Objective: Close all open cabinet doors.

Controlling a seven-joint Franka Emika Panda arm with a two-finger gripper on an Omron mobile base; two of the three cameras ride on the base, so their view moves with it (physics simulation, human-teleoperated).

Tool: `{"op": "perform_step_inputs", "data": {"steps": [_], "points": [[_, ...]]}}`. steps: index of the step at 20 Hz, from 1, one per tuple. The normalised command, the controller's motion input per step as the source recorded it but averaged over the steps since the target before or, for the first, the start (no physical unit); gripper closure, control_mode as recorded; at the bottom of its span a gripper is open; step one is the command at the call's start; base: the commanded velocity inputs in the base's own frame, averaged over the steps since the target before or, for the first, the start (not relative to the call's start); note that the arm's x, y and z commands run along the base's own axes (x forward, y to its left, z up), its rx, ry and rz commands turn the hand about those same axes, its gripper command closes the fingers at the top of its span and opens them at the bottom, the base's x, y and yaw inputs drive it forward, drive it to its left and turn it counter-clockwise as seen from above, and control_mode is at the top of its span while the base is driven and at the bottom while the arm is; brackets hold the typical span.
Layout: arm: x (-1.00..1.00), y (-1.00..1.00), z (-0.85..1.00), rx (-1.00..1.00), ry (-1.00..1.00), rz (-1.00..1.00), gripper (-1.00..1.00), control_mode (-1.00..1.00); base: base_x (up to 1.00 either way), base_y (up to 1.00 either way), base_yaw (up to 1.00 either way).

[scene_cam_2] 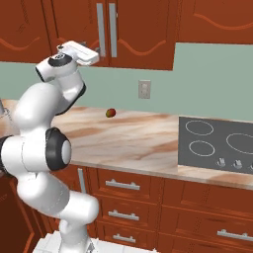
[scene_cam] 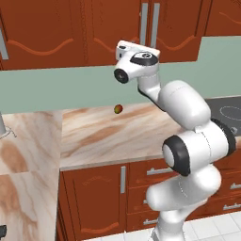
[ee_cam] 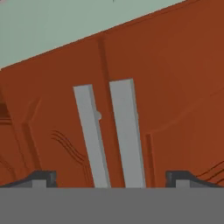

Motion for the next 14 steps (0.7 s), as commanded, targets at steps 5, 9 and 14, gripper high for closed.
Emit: {"op": "perform_step_inputs", "data": {"steps": [5, 9, 14], "points": [[-0.69, 0.00, 0.29, 0.03, -0.12, 0.00, -1.00, -1.00, 0.00, 0.00, 0.00], [-0.54, -0.12, 0.61, 0.12, 0.03, 0.00, -1.00, -1.00, 0.00, 0.00, 0.00], [-0.58, -0.18, 0.58, 0.10, 0.22, 0.06, -1.00, -1.00, 0.00, 0.00, 0.00]]}}
